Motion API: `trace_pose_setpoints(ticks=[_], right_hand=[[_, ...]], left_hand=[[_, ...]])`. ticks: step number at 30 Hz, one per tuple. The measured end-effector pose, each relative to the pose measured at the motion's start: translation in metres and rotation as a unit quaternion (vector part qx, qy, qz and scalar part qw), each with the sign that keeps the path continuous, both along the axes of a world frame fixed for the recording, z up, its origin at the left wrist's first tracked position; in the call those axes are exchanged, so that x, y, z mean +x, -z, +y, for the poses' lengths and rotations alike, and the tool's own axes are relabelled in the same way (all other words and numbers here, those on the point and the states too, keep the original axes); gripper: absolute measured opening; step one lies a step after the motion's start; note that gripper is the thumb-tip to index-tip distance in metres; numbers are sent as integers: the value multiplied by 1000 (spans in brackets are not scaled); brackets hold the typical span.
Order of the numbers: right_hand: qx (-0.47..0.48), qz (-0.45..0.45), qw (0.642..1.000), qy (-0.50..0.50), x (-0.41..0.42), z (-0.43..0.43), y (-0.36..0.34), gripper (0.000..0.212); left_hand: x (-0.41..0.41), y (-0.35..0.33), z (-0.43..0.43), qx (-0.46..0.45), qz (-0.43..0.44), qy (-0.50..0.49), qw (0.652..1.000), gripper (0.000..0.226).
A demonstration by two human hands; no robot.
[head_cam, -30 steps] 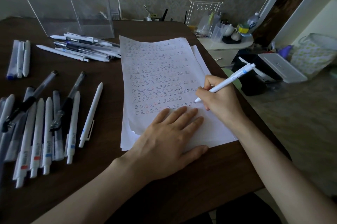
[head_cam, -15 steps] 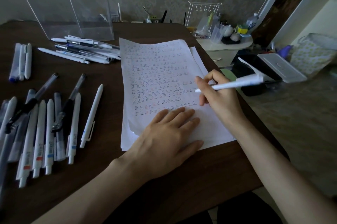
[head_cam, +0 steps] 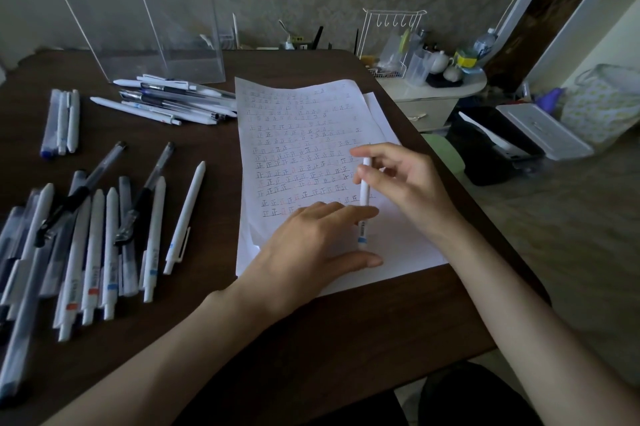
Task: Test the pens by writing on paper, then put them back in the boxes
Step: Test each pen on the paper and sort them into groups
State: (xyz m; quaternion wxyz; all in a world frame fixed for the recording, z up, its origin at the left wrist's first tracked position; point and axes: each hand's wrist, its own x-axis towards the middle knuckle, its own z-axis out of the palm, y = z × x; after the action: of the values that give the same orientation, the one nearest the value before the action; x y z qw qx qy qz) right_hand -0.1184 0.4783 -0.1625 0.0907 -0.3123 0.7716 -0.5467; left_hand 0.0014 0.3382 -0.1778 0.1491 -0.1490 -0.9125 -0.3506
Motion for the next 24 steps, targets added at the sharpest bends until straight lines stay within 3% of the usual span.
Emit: trace_pose_setpoints(ticks=[7,14,17,24], right_hand=[[-2,10,1000,-20,2,-2,-2,16],[49,-9,997,-52,3,-7,2,50],[97,-3,993,-68,1,-7,7,40],[139,49,987,-61,0,-10,12,31]], left_hand=[[1,1,2,-65,88,-4,994,46],[3,-8,-27,-110,17,-82,990,64],[19,-18,-52,-124,-16,-160,979,61],[66,-14,-94,-299,-86,-251,916,67]])
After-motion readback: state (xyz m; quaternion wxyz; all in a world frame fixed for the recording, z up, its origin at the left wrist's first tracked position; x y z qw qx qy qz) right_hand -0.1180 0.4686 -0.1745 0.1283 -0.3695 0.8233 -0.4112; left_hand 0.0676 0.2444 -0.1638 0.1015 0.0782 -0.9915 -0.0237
